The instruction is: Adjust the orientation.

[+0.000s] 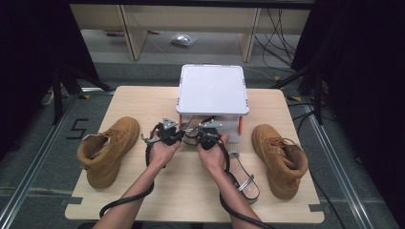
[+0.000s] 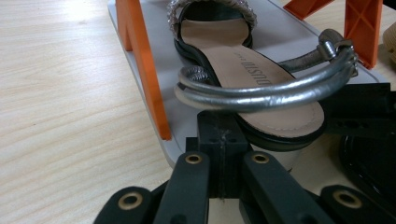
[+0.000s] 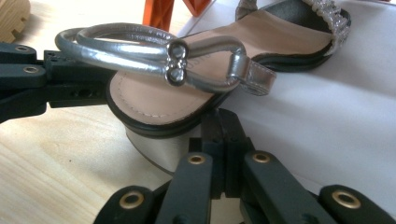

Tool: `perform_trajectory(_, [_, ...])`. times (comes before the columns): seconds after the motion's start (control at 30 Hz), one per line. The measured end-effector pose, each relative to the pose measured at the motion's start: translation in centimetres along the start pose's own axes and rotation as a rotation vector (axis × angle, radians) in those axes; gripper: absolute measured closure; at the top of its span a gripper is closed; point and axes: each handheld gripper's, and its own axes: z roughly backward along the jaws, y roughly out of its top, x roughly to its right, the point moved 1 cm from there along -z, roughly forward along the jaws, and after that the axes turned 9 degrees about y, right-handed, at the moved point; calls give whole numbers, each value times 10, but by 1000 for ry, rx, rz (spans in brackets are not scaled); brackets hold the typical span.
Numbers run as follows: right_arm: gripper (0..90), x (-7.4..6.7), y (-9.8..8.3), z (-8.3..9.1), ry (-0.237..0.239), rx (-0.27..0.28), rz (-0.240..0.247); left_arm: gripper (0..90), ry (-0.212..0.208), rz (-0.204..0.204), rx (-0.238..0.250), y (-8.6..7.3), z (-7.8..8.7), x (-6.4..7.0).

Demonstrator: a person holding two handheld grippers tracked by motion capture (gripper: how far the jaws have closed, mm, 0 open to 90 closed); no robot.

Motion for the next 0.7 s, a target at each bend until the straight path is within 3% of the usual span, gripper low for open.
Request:
perform_trajectory(0.23, [900, -1, -1, -2, 13, -3, 20, 898, 15, -12, -13, -3, 3, -1])
perform_trajectory(0.3, [900, -1, -1, -2, 17, -1, 19, 898, 5, 11, -2, -4, 4, 0])
perform_trajectory(0.33, [900, -1, -1, -2, 16, 2, 26, 898, 1, 1, -6, -3, 6, -1])
perform_trajectory(0.4, [900, -4, 1, 0, -13, -5, 57, 898, 1, 18, 7, -3, 9, -1])
perform_trajectory(0.6, [900, -1, 3, -4, 13, 1, 38, 898, -15, 19, -7, -7, 9, -2])
perform_trajectory(0.63, [900, 1, 3, -4, 4, -6, 64, 898, -13, 22, -5, -7, 8, -2])
perform_trajectory(0.67, [900, 0, 4, -3, -1, -6, 39, 898, -12, 36, 5, -7, 8, -1])
perform_trajectory(0.7, [900, 1, 5, -4, 2, -8, 45, 898, -11, 46, 10, -6, 7, 0])
